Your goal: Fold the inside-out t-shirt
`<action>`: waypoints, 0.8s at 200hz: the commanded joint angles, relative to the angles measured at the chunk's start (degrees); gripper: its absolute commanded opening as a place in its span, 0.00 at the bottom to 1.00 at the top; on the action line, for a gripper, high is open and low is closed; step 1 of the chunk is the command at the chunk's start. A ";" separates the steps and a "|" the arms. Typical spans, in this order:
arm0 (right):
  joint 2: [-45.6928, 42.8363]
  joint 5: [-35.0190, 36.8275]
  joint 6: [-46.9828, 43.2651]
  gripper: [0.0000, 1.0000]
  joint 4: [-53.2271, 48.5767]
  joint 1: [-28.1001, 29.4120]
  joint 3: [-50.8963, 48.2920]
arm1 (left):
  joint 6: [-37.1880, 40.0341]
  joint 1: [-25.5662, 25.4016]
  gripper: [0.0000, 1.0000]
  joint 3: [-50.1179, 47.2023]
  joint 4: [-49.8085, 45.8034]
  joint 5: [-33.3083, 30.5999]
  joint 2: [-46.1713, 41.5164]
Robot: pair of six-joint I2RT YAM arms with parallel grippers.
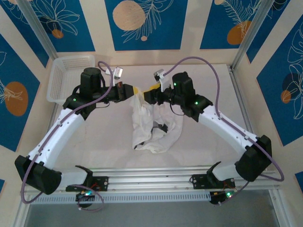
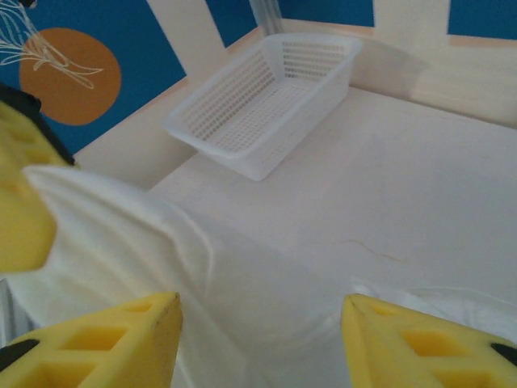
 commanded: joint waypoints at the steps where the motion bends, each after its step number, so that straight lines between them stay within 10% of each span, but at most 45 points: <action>1: 1.07 -10.25 -0.27 0.56 -1.27 -1.33 1.43 | 1.70 0.56 0.00 0.20 -0.50 0.87 -1.22; 45: -1.86 -18.49 0.64 0.65 3.00 -1.36 -3.81 | 1.79 0.52 0.00 0.43 -0.85 0.69 -0.37; 112: -2.19 -3.70 0.11 0.45 10.38 -0.66 -10.24 | 0.78 0.52 0.00 0.08 0.13 1.56 -0.72; 160: 0.99 -6.15 2.19 0.27 7.90 -0.61 -5.52 | -0.10 0.52 0.00 -0.63 1.76 2.84 -0.68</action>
